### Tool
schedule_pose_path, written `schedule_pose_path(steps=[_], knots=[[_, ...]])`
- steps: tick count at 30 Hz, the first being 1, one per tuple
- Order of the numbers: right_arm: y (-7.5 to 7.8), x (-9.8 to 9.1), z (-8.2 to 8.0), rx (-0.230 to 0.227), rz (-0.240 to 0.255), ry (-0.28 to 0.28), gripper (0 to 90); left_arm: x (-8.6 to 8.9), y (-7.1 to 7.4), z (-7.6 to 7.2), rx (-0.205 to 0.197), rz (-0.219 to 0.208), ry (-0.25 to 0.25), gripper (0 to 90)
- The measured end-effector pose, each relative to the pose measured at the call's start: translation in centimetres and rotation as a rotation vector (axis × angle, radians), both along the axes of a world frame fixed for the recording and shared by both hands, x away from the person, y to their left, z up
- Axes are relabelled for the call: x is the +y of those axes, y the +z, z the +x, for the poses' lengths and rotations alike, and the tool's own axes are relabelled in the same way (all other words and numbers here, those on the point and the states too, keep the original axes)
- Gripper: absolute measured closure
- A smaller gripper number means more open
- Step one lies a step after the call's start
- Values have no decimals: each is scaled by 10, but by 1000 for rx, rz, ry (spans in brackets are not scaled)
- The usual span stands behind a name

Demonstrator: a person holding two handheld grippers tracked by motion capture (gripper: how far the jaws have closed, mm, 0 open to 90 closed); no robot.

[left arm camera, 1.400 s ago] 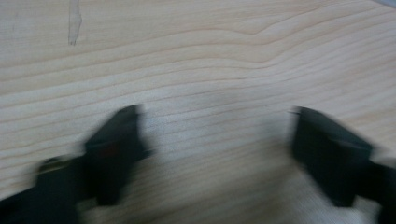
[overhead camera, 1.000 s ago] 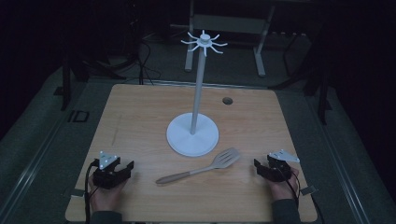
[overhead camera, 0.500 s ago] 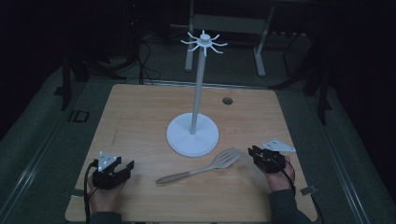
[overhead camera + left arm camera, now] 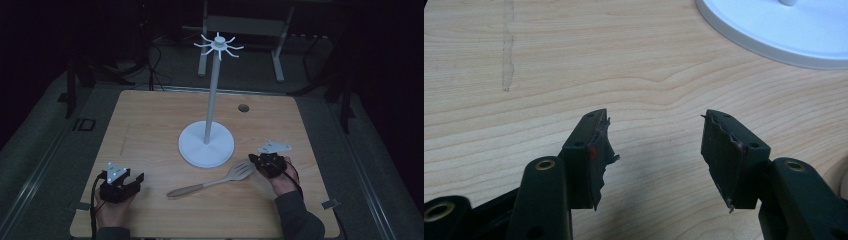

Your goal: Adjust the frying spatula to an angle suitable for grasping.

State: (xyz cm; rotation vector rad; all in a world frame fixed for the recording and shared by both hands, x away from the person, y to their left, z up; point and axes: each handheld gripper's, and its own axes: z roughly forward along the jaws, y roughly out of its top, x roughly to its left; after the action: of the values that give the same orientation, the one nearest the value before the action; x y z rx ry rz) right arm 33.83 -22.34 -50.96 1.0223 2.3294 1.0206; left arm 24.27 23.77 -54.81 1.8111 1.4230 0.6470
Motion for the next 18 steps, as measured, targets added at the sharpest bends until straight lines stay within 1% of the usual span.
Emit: schedule_pose_path(steps=[2, 4, 9, 12, 14, 18], knots=[[-4, 5, 1, 19, -18, 20, 900, 0, 0, 0, 0, 2, -1, 448], [-7, 9, 2, 28, -32, 31, 900, -1, 0, 0, 1, 2, -1, 447], [-13, 12, 4, 52, -59, 40, 900, -1, 0, 0, 0, 3, 0, 447], [-15, 10, 3, 59, -64, 41, 900, -1, -1, 1, 9, 9, 0, 447], [-15, 7, 1, 58, -56, 46, 900, -1, -1, 1, 9, 13, 1, 447], [-16, 5, -1, 59, -63, 51, 900, -1, -1, 1, 9, 12, 3, 447]])
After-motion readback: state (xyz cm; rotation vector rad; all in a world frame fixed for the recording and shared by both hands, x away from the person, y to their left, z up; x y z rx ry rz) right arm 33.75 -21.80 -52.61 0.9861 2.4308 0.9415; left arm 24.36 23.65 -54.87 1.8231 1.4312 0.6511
